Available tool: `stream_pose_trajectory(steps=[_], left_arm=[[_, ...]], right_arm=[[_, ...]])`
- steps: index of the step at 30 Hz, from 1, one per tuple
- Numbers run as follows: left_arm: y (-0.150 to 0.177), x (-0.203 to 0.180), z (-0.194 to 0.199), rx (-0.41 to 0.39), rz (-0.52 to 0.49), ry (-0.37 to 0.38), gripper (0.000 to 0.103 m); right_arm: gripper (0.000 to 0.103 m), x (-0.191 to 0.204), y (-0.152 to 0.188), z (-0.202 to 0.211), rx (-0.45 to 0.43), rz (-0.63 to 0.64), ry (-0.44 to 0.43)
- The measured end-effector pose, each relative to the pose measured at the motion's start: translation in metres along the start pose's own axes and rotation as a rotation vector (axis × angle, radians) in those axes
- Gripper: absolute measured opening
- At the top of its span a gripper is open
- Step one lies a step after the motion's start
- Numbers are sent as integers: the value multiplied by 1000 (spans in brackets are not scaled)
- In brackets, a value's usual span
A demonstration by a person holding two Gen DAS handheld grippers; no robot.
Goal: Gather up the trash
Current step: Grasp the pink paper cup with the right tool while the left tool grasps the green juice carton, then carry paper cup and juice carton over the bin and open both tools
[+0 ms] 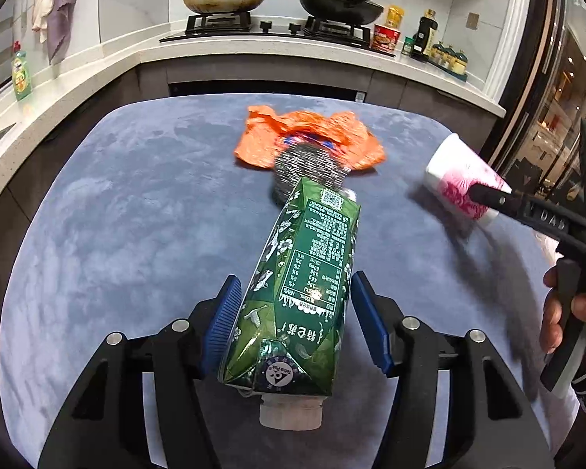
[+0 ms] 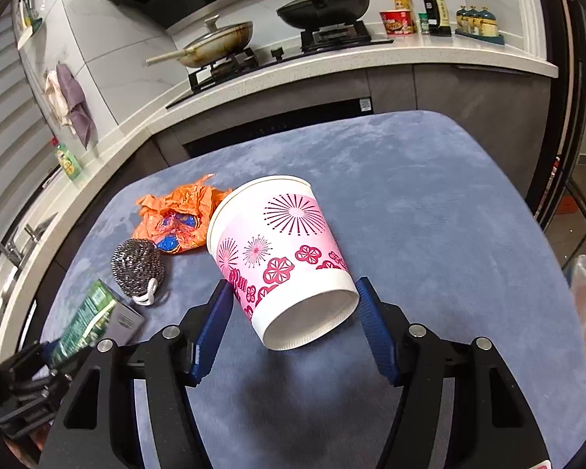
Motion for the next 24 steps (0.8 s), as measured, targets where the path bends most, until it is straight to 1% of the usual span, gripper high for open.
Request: stream_pose_trajectory(steps=[5,13,16,19,23,24], left_arm=[[0,-27,16,-4,7,28,54],[-13,-83,45,-46,-27,62,49],[-21,-108,54,-64,-50,80,47],[-30,-137,64,-88,-83,100,47],[-38,-174,72,-110,-133,115,47],[-39,-188,74,-111,-144,129,46]], right_arm=[[61,-11,-1,30,-43,-16,8],[61,-42,-5,86,-120,-69,10],[61,-61,-8,114,-160,-92,18],[61,-79,-10,136,-191,-116,30],[61,-115,-11,170,-238,-165,52],[61,-122,-10,175,-245,-174,57]])
Point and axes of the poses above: each gripper's, at about its wrist camera, not at the fingertips, and z roughly against the way its jaws point, x to its left, y to its underside, the point moved 6 cm from there along -z, roughly the way its jaws point, and after that the axes turned 6 degrees about -z, right-handed, at the moved point
